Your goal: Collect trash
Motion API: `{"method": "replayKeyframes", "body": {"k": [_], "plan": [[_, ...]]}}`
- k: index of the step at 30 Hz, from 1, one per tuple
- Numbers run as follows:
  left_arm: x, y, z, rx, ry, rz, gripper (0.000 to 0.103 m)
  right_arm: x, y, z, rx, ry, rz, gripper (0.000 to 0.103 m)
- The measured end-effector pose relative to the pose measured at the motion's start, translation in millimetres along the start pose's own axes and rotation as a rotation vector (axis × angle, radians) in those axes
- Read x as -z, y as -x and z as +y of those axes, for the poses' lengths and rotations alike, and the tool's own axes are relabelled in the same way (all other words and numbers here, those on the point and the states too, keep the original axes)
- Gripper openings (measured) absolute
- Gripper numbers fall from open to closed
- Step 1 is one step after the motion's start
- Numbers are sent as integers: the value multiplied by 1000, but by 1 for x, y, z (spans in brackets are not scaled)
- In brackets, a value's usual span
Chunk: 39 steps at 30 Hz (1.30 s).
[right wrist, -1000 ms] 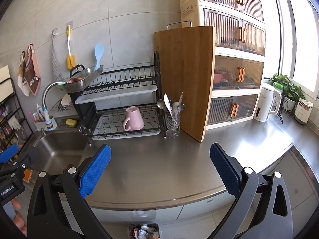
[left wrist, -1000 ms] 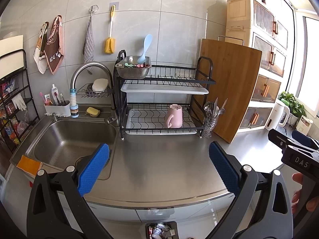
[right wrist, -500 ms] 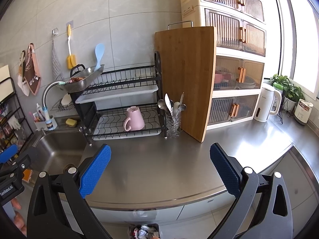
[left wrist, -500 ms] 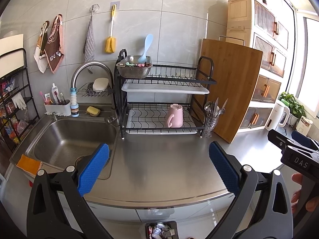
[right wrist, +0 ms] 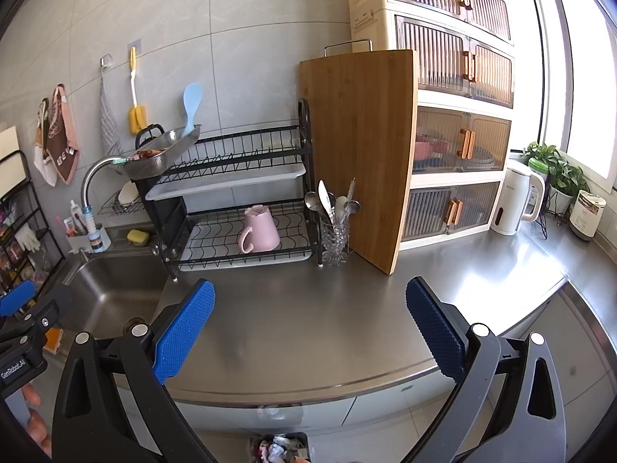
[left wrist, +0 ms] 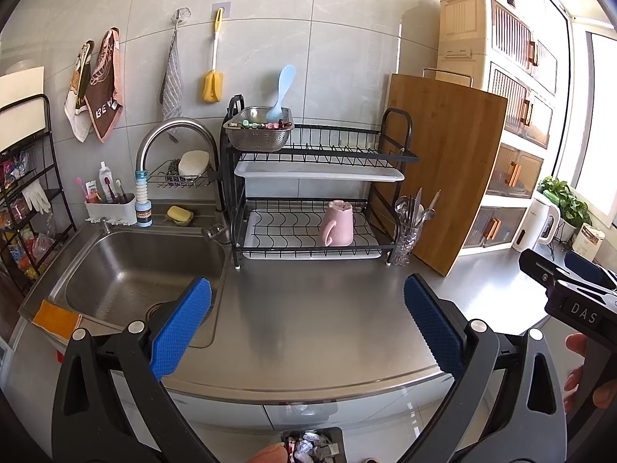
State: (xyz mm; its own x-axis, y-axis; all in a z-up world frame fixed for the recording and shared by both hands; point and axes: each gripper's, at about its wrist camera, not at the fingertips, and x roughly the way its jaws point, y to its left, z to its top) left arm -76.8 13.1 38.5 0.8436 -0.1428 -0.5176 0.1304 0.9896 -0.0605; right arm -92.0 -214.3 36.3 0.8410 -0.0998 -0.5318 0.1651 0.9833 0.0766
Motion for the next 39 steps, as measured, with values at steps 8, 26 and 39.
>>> {"method": "replayKeyframes", "body": {"k": [8, 26, 39], "plan": [[1, -2, -5, 7, -10, 12, 95, 0, -2, 0, -4, 3, 11, 100], [0, -3, -7, -36, -18, 4, 95, 2, -5, -3, -6, -12, 20, 100], [1, -9, -5, -45, -18, 24, 95, 3, -11, -1, -15, -12, 30, 100]]}}
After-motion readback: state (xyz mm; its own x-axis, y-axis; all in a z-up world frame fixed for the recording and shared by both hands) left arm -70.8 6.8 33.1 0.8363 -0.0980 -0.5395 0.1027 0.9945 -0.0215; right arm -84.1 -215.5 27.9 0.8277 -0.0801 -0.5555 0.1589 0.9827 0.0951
